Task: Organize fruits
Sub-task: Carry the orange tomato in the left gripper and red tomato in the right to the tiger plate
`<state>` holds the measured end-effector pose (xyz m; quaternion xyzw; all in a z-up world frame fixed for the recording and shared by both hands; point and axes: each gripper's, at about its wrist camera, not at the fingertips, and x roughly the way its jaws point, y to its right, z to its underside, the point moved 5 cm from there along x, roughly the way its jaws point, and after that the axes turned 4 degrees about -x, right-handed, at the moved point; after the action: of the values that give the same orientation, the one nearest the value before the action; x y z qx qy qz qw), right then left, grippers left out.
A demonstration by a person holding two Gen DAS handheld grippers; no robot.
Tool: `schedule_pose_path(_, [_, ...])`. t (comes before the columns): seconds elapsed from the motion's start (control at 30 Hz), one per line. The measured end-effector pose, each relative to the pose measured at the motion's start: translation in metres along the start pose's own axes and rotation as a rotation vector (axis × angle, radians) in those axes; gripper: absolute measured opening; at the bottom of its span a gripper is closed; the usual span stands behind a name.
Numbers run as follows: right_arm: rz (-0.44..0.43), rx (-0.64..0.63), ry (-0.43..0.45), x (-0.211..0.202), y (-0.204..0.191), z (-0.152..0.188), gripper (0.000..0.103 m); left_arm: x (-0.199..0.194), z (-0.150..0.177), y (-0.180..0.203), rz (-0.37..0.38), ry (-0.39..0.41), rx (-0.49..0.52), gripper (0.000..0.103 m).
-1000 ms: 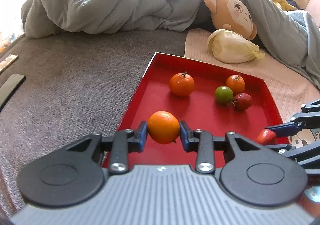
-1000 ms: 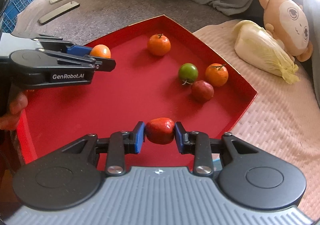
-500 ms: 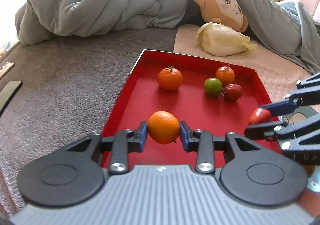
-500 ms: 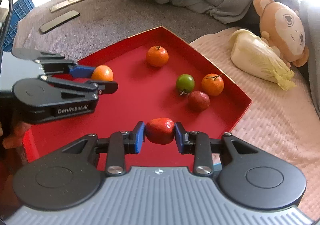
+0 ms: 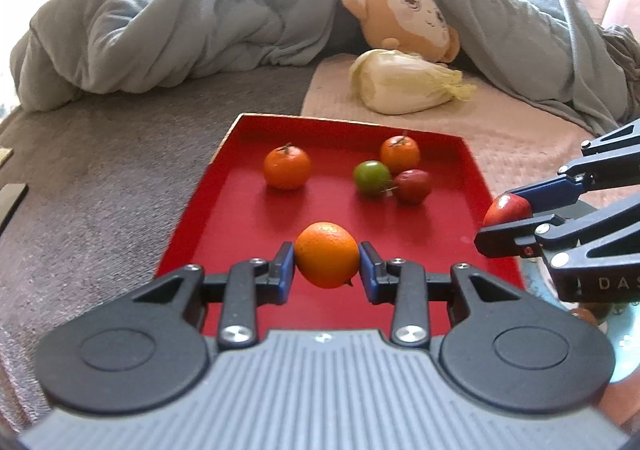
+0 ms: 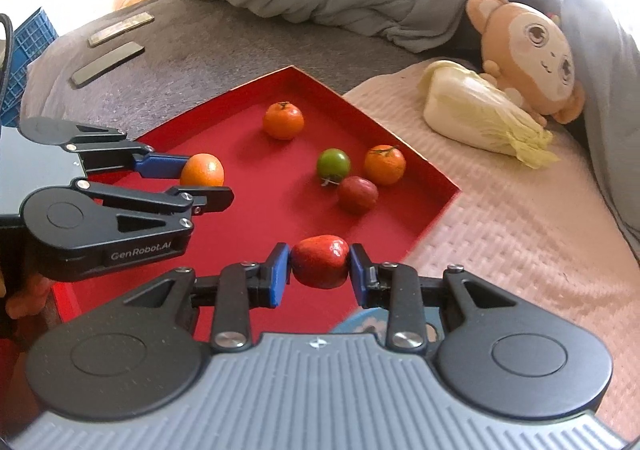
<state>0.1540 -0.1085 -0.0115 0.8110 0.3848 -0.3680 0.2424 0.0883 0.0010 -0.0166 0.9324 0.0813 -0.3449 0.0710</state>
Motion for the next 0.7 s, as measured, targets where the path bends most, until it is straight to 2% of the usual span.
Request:
schedule_pose_path(0.4, [0.041, 0.055, 0.018, -0.029, 0.026, 0.024, 0.038, -0.008, 0.002, 0.043, 0.051, 0.009, 0.059, 0.037])
schedule_pose_path(0.7, [0.082, 0.121, 0.015, -0.051, 0.055, 0.056, 0.037, -0.008, 0.008, 0.075, 0.094, 0.006, 0.104, 0.037])
